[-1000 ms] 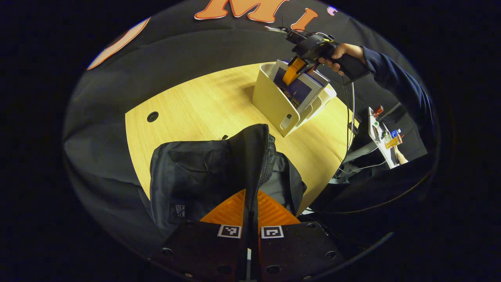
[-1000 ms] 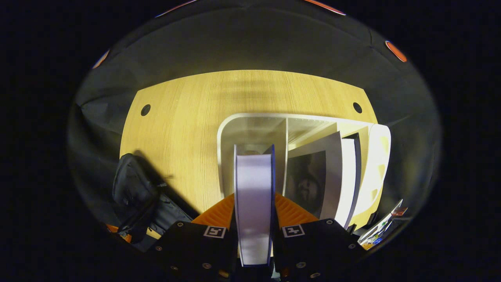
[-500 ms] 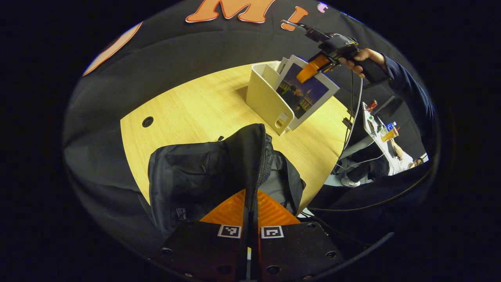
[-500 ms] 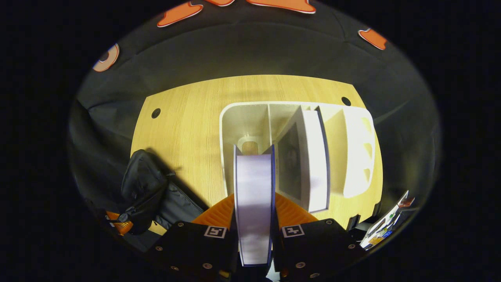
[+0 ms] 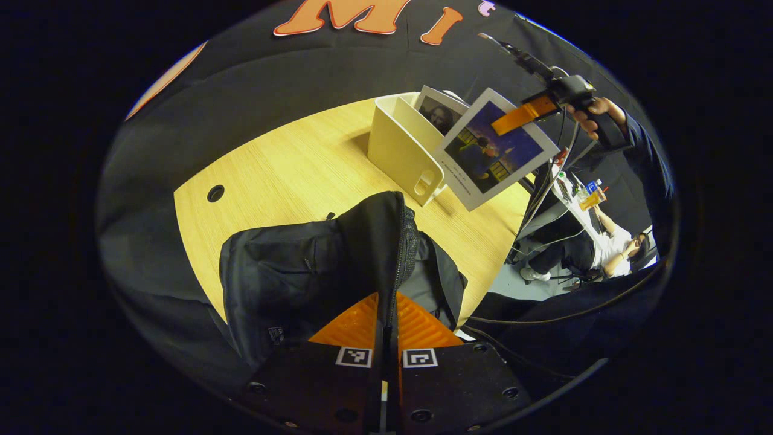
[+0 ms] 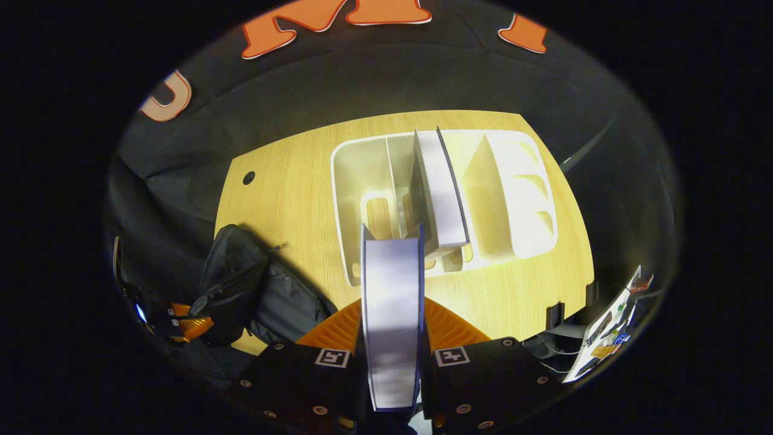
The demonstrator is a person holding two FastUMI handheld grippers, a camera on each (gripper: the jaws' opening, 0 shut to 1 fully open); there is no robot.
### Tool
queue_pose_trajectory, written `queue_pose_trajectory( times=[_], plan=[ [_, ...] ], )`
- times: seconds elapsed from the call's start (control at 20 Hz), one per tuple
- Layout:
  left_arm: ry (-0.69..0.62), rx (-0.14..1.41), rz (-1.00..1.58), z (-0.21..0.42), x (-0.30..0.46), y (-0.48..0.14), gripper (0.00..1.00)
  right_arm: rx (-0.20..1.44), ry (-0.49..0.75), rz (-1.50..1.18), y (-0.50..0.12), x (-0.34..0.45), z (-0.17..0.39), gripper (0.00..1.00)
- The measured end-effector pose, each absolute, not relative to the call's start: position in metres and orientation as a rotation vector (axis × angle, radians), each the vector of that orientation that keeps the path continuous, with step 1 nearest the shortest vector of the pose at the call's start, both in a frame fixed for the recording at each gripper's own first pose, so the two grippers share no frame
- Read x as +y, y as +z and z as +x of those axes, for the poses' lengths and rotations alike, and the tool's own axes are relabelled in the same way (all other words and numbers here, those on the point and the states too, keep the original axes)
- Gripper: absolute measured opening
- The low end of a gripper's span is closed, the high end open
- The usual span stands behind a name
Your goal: Open the schoolbag, grab two books from the bookshelf and put them into the schoolbag.
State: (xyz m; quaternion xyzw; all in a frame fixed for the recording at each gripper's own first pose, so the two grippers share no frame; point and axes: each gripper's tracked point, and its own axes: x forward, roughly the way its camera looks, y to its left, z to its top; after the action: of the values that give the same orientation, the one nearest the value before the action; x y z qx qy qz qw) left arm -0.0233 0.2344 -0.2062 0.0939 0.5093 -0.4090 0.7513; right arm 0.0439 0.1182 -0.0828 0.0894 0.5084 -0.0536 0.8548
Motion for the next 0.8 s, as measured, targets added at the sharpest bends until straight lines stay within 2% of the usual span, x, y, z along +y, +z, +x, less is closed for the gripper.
queue_pose_trajectory(
  times=[0.45,0.8],
  plan=[
    [-0.897,1.129,0.196,-0.023,0.234,-0.204,0.05,1.053,-0.049,0.277,-0.090,0.133,-0.013,0.36],
    [-0.866,1.133,0.177,-0.020,0.233,-0.202,0.05,0.998,0.025,0.477,-0.103,0.140,-0.036,0.36]
  ],
)
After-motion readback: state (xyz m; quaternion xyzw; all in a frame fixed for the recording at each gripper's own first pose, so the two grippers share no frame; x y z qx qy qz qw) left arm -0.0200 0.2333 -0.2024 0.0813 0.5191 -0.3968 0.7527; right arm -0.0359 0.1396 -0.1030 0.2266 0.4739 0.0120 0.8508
